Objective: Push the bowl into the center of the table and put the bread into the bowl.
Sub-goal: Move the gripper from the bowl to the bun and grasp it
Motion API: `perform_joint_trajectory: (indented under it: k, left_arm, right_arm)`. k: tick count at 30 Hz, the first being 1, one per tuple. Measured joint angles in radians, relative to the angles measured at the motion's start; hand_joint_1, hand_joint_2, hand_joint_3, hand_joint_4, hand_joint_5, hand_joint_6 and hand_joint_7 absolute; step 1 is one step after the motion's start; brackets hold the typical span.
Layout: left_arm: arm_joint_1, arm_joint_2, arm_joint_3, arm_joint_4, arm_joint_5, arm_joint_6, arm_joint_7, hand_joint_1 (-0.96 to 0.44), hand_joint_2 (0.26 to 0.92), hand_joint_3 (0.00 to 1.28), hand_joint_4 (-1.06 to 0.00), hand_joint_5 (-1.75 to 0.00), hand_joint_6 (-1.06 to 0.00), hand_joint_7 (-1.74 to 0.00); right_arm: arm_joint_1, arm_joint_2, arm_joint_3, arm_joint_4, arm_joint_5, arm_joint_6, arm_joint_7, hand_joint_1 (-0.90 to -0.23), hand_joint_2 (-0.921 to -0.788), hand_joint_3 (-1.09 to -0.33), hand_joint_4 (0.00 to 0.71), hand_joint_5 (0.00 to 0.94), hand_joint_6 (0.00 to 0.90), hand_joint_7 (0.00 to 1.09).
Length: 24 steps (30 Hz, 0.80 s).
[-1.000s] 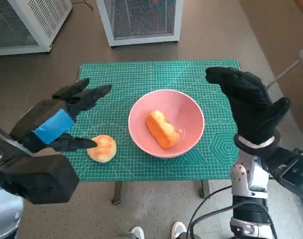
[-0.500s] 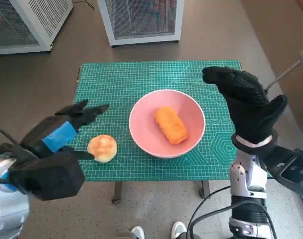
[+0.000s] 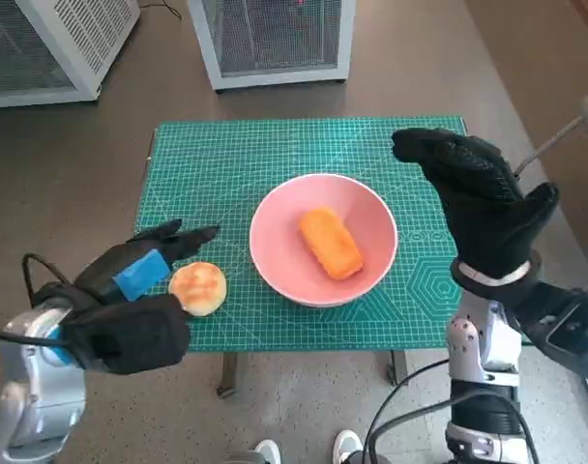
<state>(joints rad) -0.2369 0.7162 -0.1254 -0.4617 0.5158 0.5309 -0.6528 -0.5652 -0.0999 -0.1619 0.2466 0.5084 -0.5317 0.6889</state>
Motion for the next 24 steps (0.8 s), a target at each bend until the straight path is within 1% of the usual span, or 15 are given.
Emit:
perform_joint_trajectory:
  k: [9,12,15,18,23,24]
  left_arm:
    - [-0.001,-0.028,-0.077,0.066,0.071,0.016,0.031,-0.14,0.742,0.0,-0.18,-0.02,-0.33,-0.01]
    - [-0.004,-0.045,-0.098,0.103,0.086,0.018,0.047,-0.11,0.749,0.01,-0.21,-0.02,-0.36,-0.02]
    - [-0.006,-0.066,-0.113,0.145,0.101,0.012,0.076,-0.07,0.76,0.01,-0.27,-0.04,-0.4,-0.03]
    - [-0.008,-0.085,-0.122,0.184,0.112,-0.004,0.113,-0.02,0.777,0.02,-0.35,-0.04,-0.45,-0.04]
    - [-0.008,-0.103,-0.133,0.235,0.121,-0.048,0.177,0.04,0.8,0.02,-0.43,-0.04,-0.5,-0.05]
    - [-0.008,-0.105,-0.134,0.245,0.123,-0.057,0.188,0.05,0.809,0.03,-0.46,-0.05,-0.53,-0.06]
  right_arm:
    - [0.0,-0.007,-0.001,0.001,-0.002,0.0,0.0,-0.551,-0.921,-0.502,0.443,0.005,0.134,0.57]
    - [0.0,-0.011,-0.002,0.002,-0.002,-0.001,0.0,-0.551,-0.921,-0.501,0.443,0.005,0.132,0.58]
    - [0.0,-0.011,-0.001,0.002,-0.003,-0.003,0.0,-0.55,-0.921,-0.501,0.443,0.005,0.13,0.58]
    - [0.0,-0.012,-0.001,0.002,-0.004,-0.004,0.0,-0.55,-0.921,-0.503,0.443,0.004,0.128,0.58]
    - [0.0,-0.012,0.0,0.002,-0.005,-0.006,0.0,-0.55,-0.921,-0.506,0.442,0.004,0.124,0.58]
    - [0.0,-0.012,0.0,0.002,-0.005,-0.007,0.0,-0.55,-0.921,-0.506,0.442,0.004,0.123,0.58]
